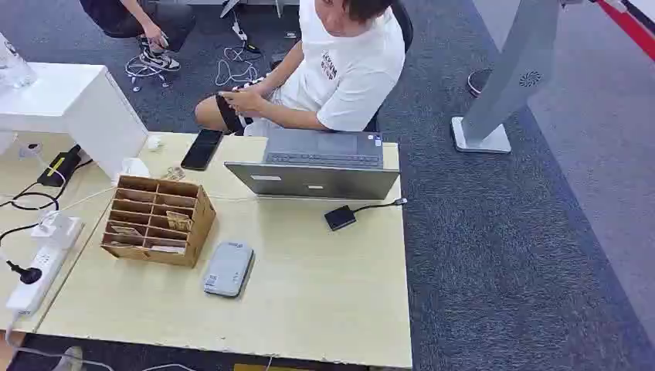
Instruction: Pass the card to the sensor for recognition and then transmit it.
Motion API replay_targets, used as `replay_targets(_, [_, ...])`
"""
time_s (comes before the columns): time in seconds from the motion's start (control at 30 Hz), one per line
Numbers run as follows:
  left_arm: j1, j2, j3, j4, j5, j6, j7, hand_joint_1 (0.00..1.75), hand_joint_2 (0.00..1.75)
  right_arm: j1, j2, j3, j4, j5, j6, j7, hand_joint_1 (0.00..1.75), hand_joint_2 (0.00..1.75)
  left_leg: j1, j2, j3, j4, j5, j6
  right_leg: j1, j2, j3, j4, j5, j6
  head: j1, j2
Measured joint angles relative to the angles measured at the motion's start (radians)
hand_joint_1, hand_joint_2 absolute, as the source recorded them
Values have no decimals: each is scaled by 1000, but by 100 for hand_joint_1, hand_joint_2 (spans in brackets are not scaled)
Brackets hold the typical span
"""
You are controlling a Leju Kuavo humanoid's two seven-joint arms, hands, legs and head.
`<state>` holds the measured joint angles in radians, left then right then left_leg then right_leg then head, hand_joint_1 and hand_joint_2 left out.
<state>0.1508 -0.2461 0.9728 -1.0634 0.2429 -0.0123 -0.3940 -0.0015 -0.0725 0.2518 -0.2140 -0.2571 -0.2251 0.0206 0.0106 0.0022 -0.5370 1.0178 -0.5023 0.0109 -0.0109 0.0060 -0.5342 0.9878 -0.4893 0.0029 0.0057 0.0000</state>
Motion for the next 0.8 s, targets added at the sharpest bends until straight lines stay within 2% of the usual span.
replay_targets(0.27, [96, -36, -80, -210, 120, 118, -101, 0, 175, -7, 0, 25, 15, -16, -17, 0, 0, 0, 0, 0, 0, 0, 0, 0, 0, 0, 0, 0, 0, 0, 0, 0])
replay_targets(0.57, [199, -70, -171, -485, 212, 214, -213, 0, 175, -12, 10, 57, 31, -29, -32, -3, 0, 0, 0, 0, 0, 0, 0, 0, 0, 0, 0, 0, 1, 0, 0, 0])
replay_targets(0.67, [214, -78, -179, -576, 214, 220, -246, 0, 175, -13, 11, 74, 33, -29, -33, -5, 0, 0, 0, 0, 0, 0, 1, 0, 0, 0, 0, 0, 1, 1, 0, 0])
replay_targets(0.8, [210, -81, -179, -688, 148, 177, -268, 0, 175, -17, 17, 95, 37, -21, -30, -11, 0, 0, 0, 0, 0, 0, 2, 0, 0, 0, 0, 0, 1, 0, 0, 0])
